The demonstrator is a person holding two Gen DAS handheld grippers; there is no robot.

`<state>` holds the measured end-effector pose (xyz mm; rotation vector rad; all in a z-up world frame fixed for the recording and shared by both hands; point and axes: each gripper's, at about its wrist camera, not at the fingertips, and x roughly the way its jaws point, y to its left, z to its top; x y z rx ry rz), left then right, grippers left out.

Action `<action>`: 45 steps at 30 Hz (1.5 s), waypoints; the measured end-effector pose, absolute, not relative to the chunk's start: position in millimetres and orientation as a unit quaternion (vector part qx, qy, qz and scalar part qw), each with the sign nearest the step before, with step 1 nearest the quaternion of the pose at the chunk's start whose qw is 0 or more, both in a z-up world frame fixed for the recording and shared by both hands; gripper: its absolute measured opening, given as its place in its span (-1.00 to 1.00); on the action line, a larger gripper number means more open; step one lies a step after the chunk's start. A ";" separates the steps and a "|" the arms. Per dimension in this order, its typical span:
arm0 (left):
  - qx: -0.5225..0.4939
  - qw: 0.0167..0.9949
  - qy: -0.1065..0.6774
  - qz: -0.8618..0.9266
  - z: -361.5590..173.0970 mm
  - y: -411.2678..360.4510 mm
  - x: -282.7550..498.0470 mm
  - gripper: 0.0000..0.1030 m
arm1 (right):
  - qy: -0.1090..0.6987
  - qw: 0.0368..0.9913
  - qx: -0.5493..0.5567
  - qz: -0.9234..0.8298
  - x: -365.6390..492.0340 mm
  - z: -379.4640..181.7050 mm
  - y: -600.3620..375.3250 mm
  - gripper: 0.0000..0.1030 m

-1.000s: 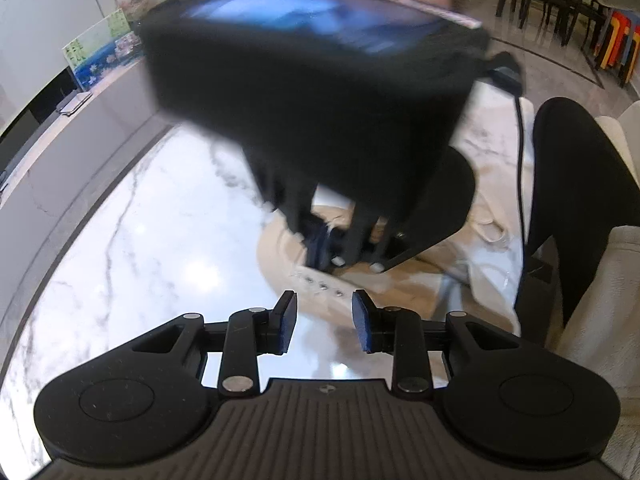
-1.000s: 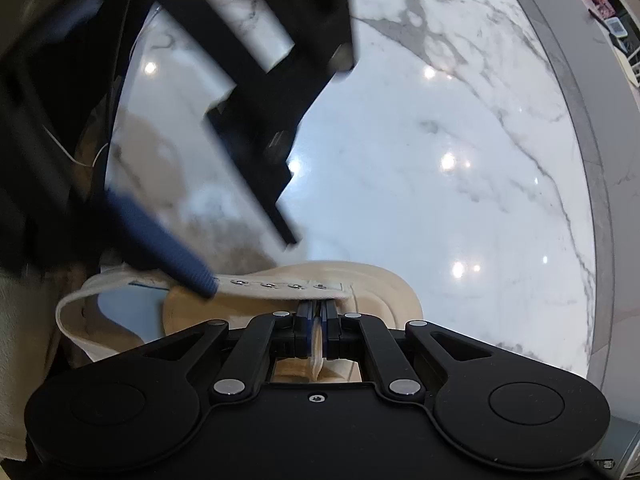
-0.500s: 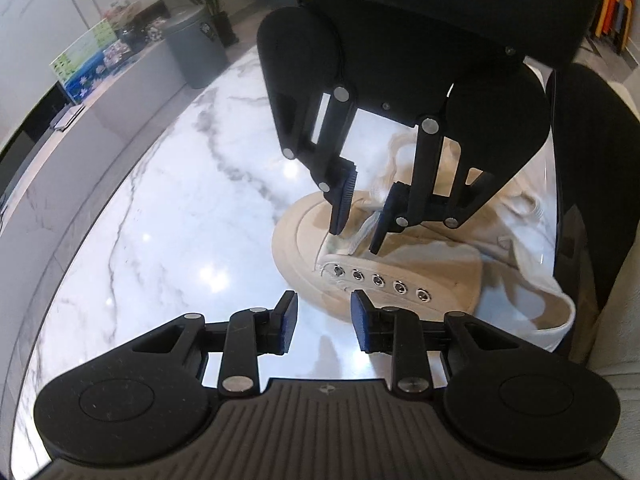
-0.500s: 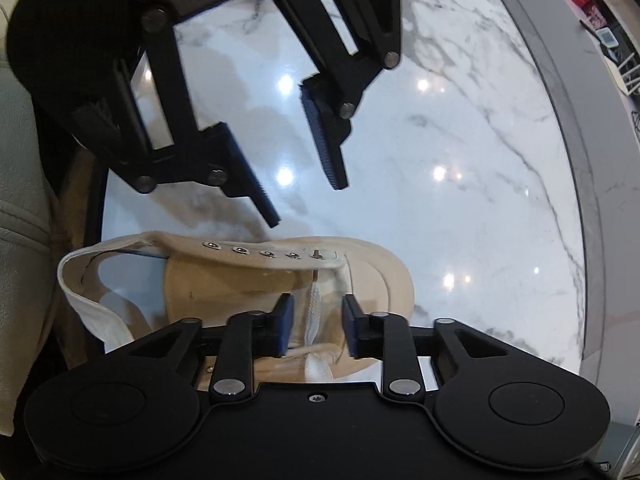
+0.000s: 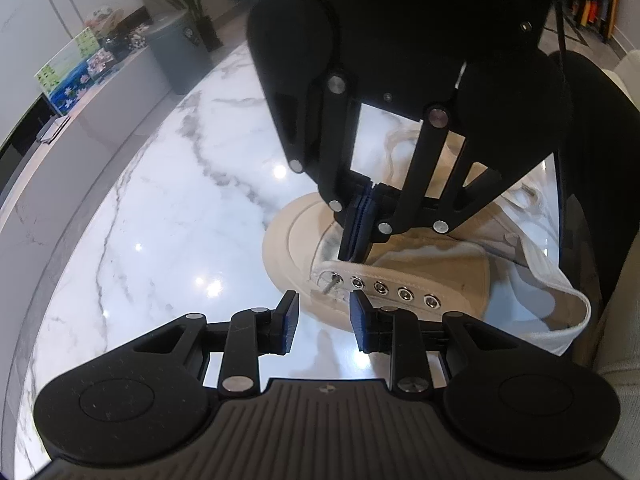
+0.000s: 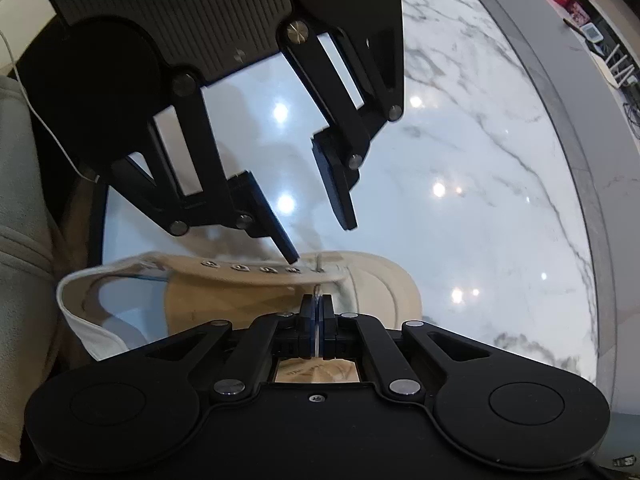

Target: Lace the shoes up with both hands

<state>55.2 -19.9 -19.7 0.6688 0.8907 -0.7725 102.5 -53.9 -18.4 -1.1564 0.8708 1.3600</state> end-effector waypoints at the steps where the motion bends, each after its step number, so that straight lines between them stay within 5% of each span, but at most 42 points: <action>1: 0.315 0.777 0.410 -0.359 -20.3 -20.3 54.8 -0.49 | 0.368 0.547 -0.485 0.575 102.5 -18.3 -53.2 -1.00; 8: 0.395 0.749 0.383 -0.370 -29.6 -30.1 58.6 -0.85 | 0.366 0.553 -0.481 0.573 101.3 -16.1 -57.4 -1.00; 26: 0.465 0.718 0.379 -0.353 -46.6 -50.4 49.6 -0.97 | 0.359 0.588 -0.446 0.571 105.5 -10.2 -69.6 -0.98; 30: 0.468 0.721 0.382 -0.338 -42.4 -48.8 45.5 -0.97 | 0.359 0.619 -0.431 0.550 104.5 -0.7 -80.6 -0.90; 34: 0.467 0.728 0.384 -0.321 -32.0 -44.1 42.8 -0.97 | 0.361 0.653 -0.400 0.532 95.8 15.1 -104.7 -0.43; 45: 0.480 0.748 0.378 -0.258 11.2 -26.8 24.1 -0.97 | 0.421 0.690 -0.326 0.490 52.1 9.7 -138.8 -0.39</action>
